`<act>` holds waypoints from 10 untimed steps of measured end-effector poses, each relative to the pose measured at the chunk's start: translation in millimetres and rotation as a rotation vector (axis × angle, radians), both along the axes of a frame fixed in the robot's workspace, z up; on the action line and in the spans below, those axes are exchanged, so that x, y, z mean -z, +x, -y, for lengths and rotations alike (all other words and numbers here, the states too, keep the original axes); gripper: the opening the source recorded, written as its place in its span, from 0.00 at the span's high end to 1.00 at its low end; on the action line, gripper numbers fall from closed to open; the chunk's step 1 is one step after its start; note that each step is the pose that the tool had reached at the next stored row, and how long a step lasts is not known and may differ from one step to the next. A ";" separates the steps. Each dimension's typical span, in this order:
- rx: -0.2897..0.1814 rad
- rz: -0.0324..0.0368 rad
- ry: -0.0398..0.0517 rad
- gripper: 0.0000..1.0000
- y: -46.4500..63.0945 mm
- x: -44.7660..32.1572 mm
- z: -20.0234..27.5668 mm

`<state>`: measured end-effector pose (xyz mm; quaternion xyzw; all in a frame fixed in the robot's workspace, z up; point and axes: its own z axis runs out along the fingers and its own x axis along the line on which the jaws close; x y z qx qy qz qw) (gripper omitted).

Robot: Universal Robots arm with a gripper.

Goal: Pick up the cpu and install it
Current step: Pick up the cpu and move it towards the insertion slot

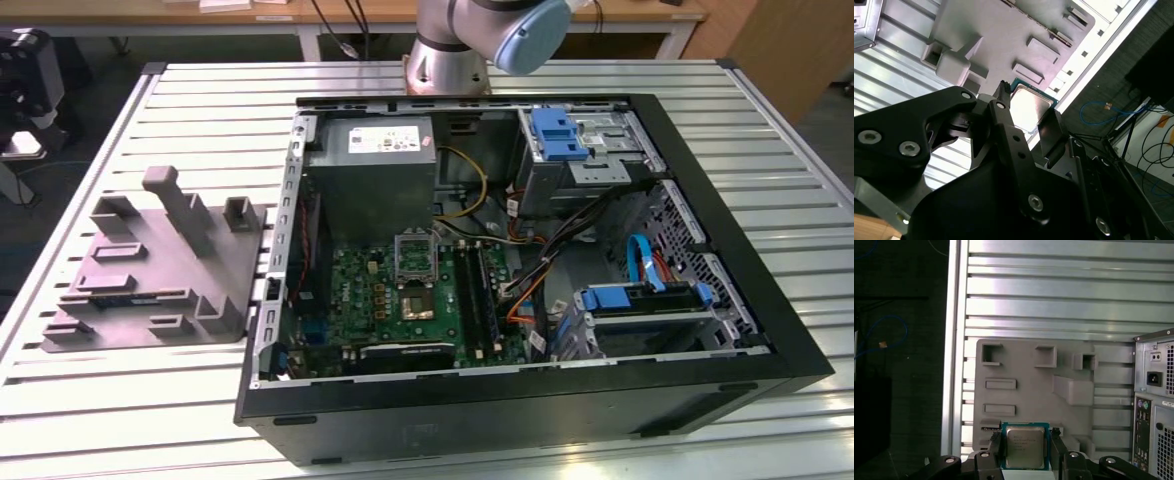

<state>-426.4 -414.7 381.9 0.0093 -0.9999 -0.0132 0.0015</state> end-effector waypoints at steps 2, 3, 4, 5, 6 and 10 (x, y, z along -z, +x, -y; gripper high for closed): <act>0.000 -0.0001 0.0000 0.53 2.1 0.0 0.0; 0.000 0.0000 0.0000 0.53 2.2 0.0 0.0; 0.000 0.0000 0.0000 0.53 2.4 0.0 0.0; 0.000 0.0000 0.0000 0.53 2.6 0.0 0.0; 0.000 0.0000 0.0000 0.53 2.7 0.0 0.0; 0.000 0.0000 0.0000 0.53 4.6 0.0 0.0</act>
